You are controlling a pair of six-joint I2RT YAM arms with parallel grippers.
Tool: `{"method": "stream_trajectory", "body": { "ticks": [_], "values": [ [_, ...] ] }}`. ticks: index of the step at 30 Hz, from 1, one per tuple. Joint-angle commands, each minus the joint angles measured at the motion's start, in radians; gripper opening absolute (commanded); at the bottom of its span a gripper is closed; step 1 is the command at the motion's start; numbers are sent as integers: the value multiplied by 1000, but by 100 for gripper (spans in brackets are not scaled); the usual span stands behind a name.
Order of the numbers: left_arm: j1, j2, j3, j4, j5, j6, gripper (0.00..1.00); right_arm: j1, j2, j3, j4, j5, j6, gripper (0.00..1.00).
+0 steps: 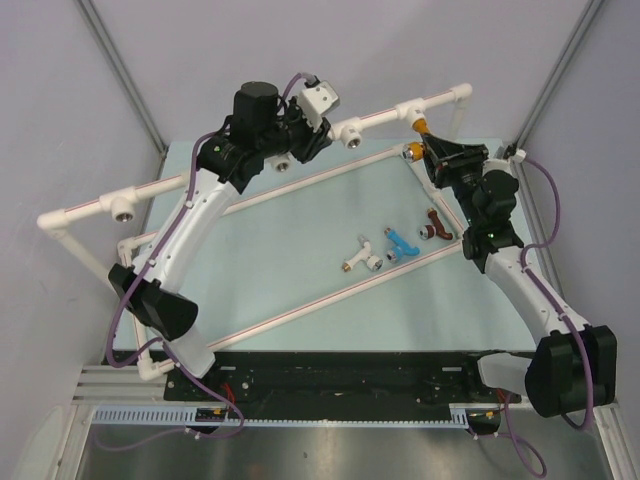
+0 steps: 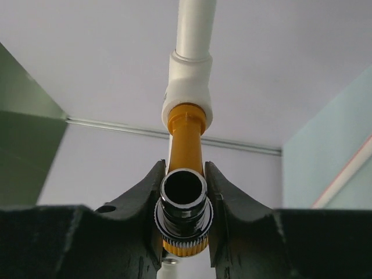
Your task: Install the water faucets
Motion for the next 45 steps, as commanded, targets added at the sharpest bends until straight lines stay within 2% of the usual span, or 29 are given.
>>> {"method": "stream_trajectory", "body": {
  "ticks": [1, 5, 6, 8, 9, 11, 12, 17, 19, 20, 24, 25, 27, 30, 31, 32, 34, 35, 36, 39, 44, 45],
  "values": [
    [-54, 32, -47, -242, 85, -114, 0, 14, -39, 2, 218, 98, 433, 0],
    [-52, 32, -45, -243, 80, -115, 0, -3, -73, -29, 178, 137, 395, 1],
    [-54, 32, -45, -243, 80, -114, 0, -21, -78, -34, 169, 123, 373, 11],
    [-54, 32, -45, -245, 83, -117, 0, -43, -90, -35, 160, 66, 280, 25],
    [-54, 32, -45, -243, 85, -117, 0, -50, -96, -35, 143, 49, 243, 40],
    [-54, 31, -48, -243, 83, -115, 0, -75, -122, -35, 112, 14, 142, 53],
    [-52, 29, -48, -243, 83, -117, 0, -84, -133, -35, 66, 5, 114, 64],
    [-54, 31, -50, -242, 86, -117, 0, -150, -202, -35, -86, -32, -50, 87],
    [-56, 31, -50, -240, 86, -117, 0, -176, -236, -35, -138, -58, -162, 99],
    [-54, 31, -50, -240, 88, -117, 0, -190, -248, -35, -153, -63, -199, 100],
    [-54, 29, -48, -240, 91, -117, 0, -253, -308, -9, -199, -84, -514, 100],
    [-54, 29, -48, -240, 92, -120, 0, -251, -315, 17, -225, -107, -717, 100],
    [-54, 29, -48, -238, 92, -118, 0, -241, -311, 110, -325, -170, -907, 100],
    [-54, 28, -50, -237, 92, -120, 0, -171, -308, 210, -461, -172, -1307, 100],
    [-54, 28, -49, -238, 91, -121, 0, -147, -300, 235, -516, -152, -1392, 100],
    [-54, 26, -50, -238, 94, -121, 0, -123, -297, 261, -559, -131, -1601, 100],
    [-54, 28, -50, -238, 94, -120, 0, -30, -286, 311, -685, -60, -1778, 100],
    [-56, 26, -50, -238, 94, -121, 0, 4, -276, 328, -730, -32, -1945, 100],
    [-56, 24, -50, -238, 92, -121, 0, 34, -265, 342, -805, 36, -2010, 100],
    [-56, 24, -52, -238, 92, -121, 0, 129, -253, 362, -863, 144, -2222, 100],
    [-56, 20, -55, -238, 91, -120, 0, 238, -222, 362, -816, 256, -2399, 100],
    [-56, 21, -55, -238, 91, -121, 0, 256, -195, 362, -807, 318, -2467, 100]
  ]
}}
